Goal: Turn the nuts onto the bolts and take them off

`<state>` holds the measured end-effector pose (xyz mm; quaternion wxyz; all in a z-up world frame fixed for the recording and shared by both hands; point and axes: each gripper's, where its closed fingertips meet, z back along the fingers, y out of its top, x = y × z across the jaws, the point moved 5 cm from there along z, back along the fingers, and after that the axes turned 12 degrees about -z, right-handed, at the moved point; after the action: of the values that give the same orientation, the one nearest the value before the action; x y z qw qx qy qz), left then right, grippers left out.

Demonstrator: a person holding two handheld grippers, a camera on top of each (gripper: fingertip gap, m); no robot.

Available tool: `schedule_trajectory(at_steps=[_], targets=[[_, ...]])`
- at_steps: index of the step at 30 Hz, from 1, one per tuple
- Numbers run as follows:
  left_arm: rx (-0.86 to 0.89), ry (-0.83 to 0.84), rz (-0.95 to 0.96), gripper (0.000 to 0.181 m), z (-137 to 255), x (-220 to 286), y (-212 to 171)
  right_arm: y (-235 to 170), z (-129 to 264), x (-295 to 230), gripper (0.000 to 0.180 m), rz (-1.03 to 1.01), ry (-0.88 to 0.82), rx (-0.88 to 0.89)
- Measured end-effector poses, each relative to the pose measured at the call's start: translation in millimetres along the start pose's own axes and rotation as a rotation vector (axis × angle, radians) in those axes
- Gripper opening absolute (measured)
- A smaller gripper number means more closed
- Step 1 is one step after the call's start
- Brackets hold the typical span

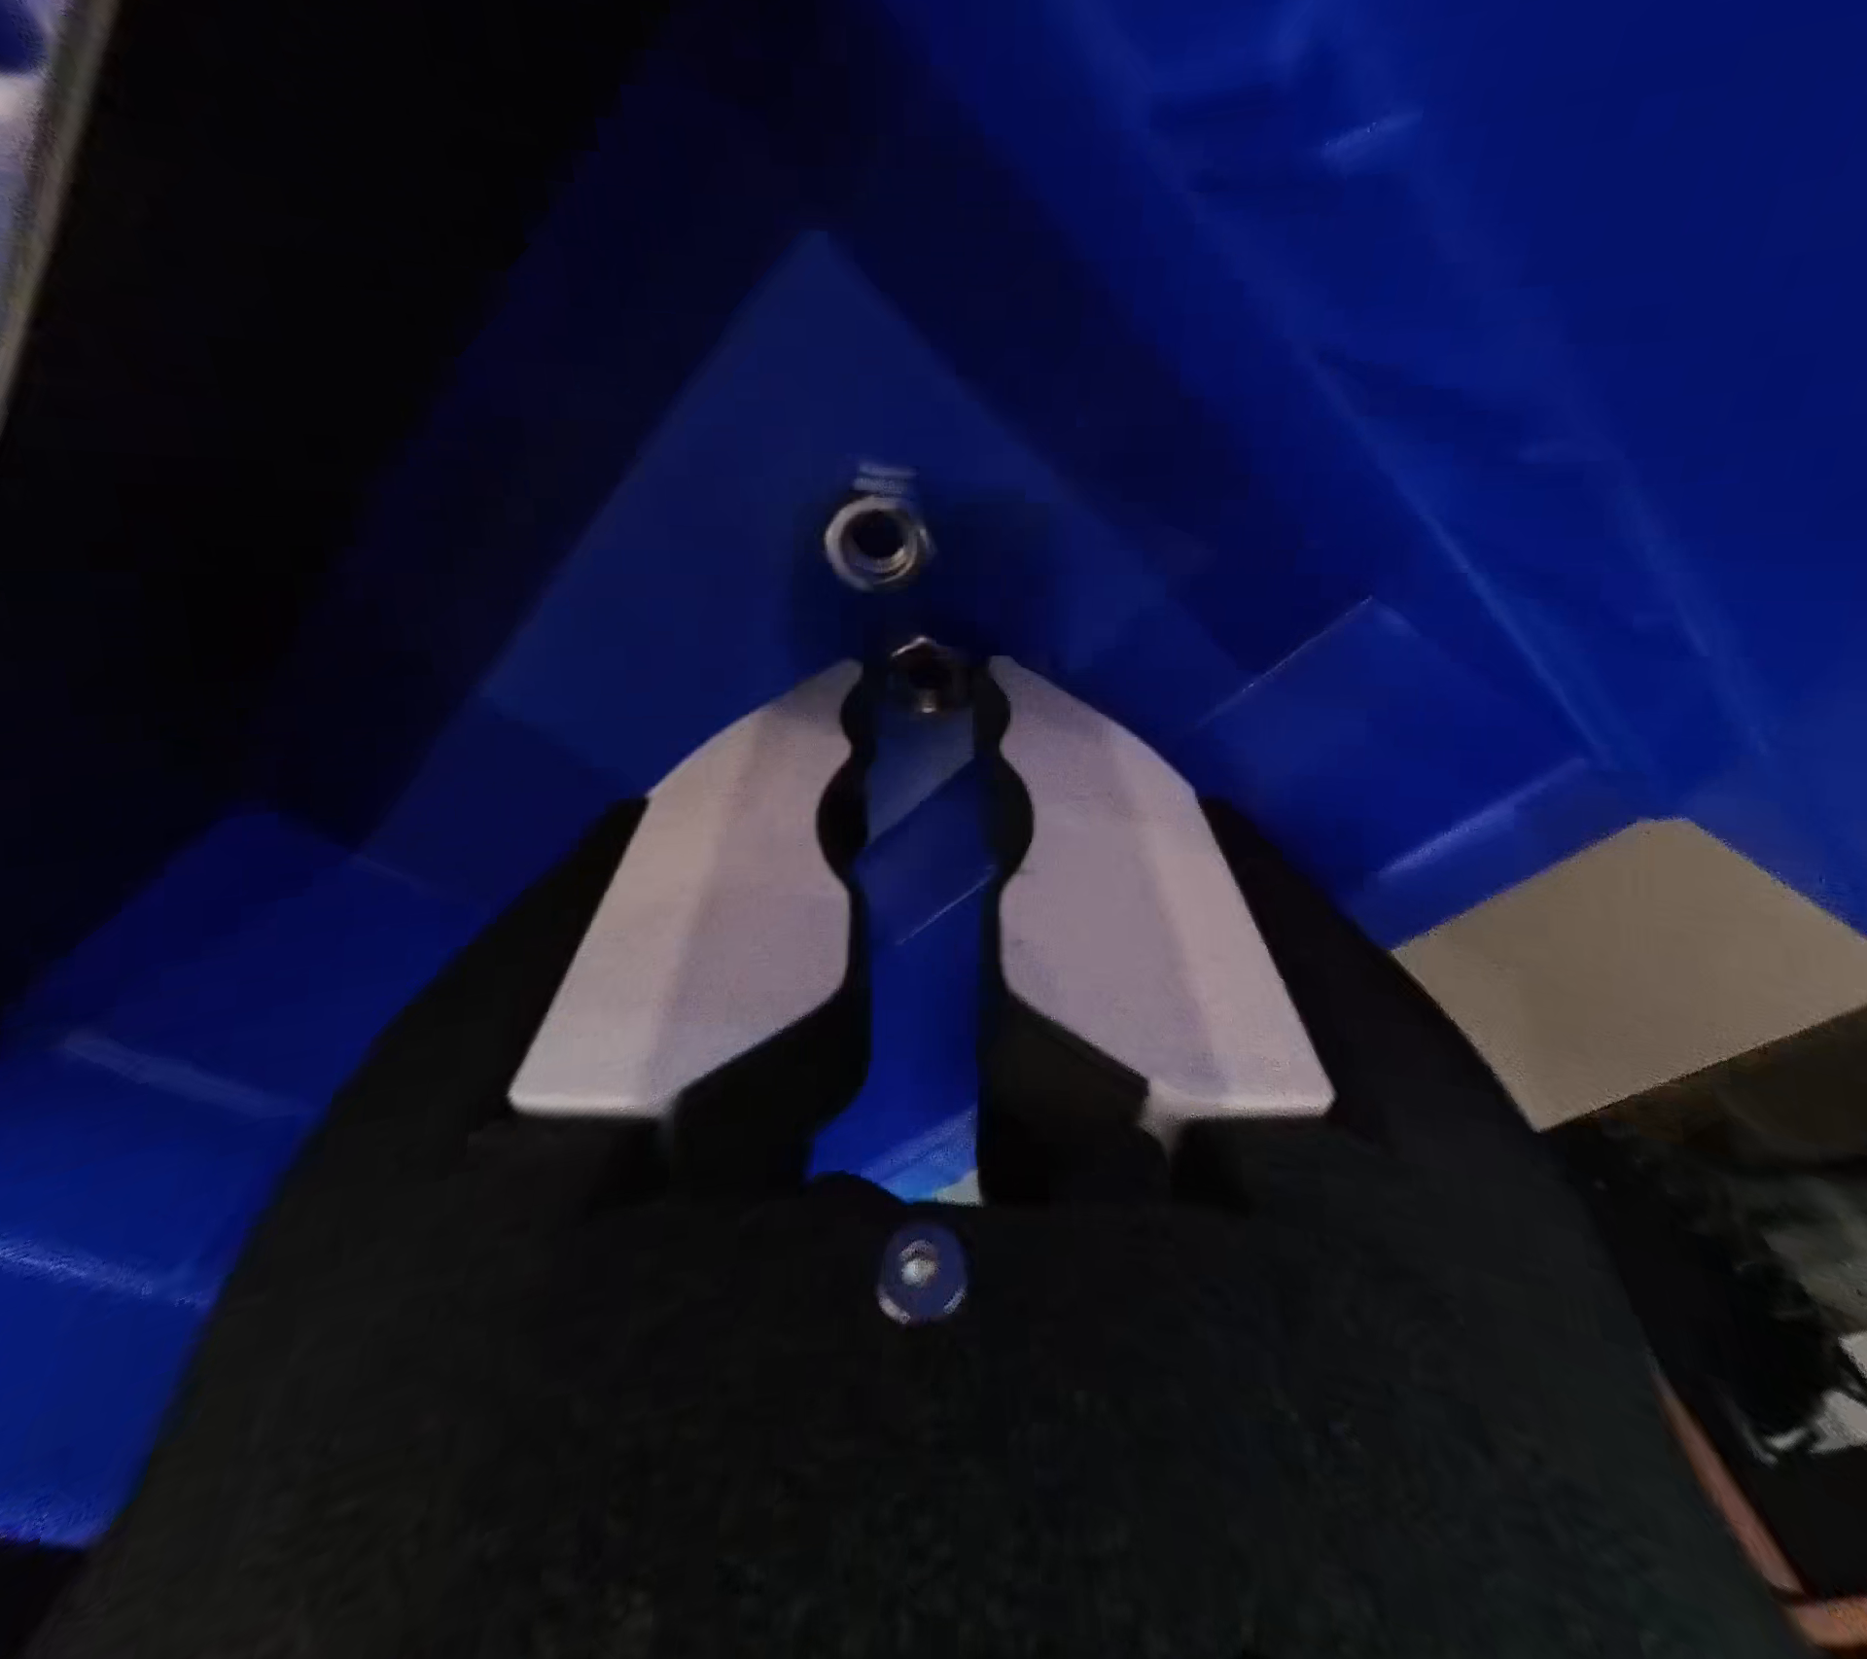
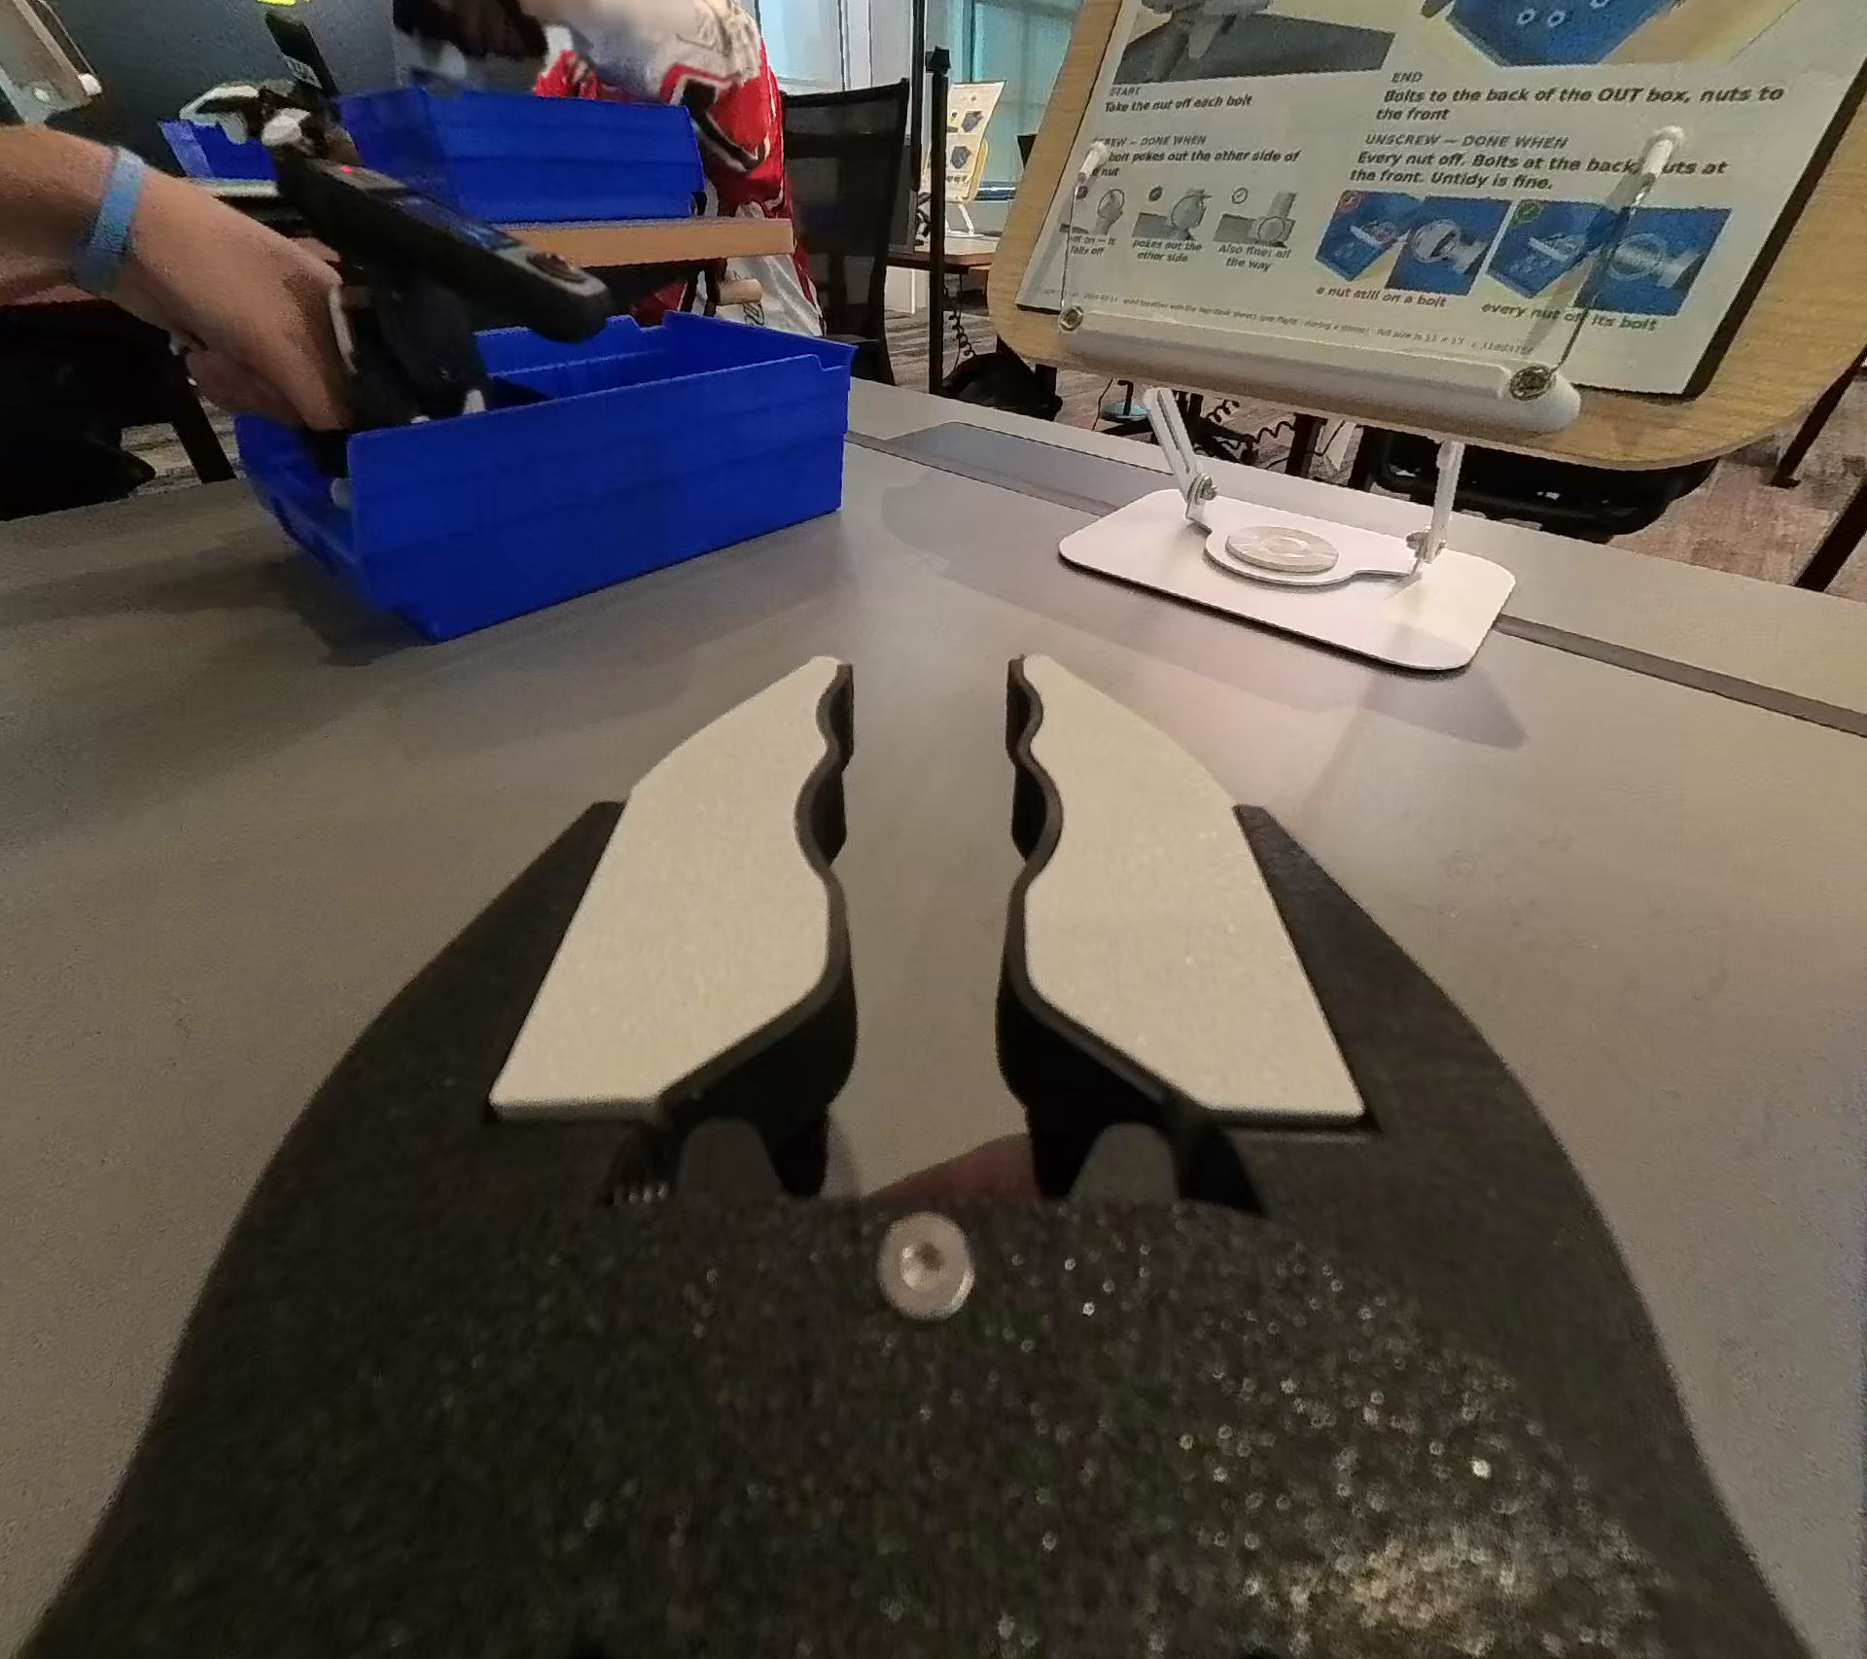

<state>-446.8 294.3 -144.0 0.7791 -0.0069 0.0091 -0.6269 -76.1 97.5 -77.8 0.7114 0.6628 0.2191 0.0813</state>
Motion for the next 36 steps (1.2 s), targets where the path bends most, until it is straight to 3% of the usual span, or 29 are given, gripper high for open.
schedule_trajectory(at_steps=[7,12,17,21,27,31,36], targets=[[-0.004,0.048,-0.074,0.018,14.2,0.8,-4.1,-0.9,-0.8,-0.2,0.028,-0.003,0.003,-0.008],[0.23,0.127,-0.138,0.017,106.2,12.8,13.1,-0.5,-1.0,1.6,0.027,-0.012,-0.002,-0.006],[0.401,0.156,-0.363,0.017,170.1,64.6,84.9,0.4,0.4,2.7,0.026,-0.003,-0.013,0.004],[0.318,0.177,-0.498,0.017,154.3,87.6,161.7,1.8,2.3,3.7,0.026,-0.009,-0.013,0.015],[0.219,0.075,-0.512,0.017,90.3,88.9,279.5,0.7,1.7,0.1,0.026,0.008,-0.003,0.008],[0.121,0.035,-0.497,0.017,43.6,85.6,317.7,0.3,1.7,-0.3,0.026,0.013,-0.002,0.006],[0.073,0.043,-0.491,0.017,20.7,82.7,336.8,0.5,1.8,0.6,0.025,-0.001,0.002,0.006]])
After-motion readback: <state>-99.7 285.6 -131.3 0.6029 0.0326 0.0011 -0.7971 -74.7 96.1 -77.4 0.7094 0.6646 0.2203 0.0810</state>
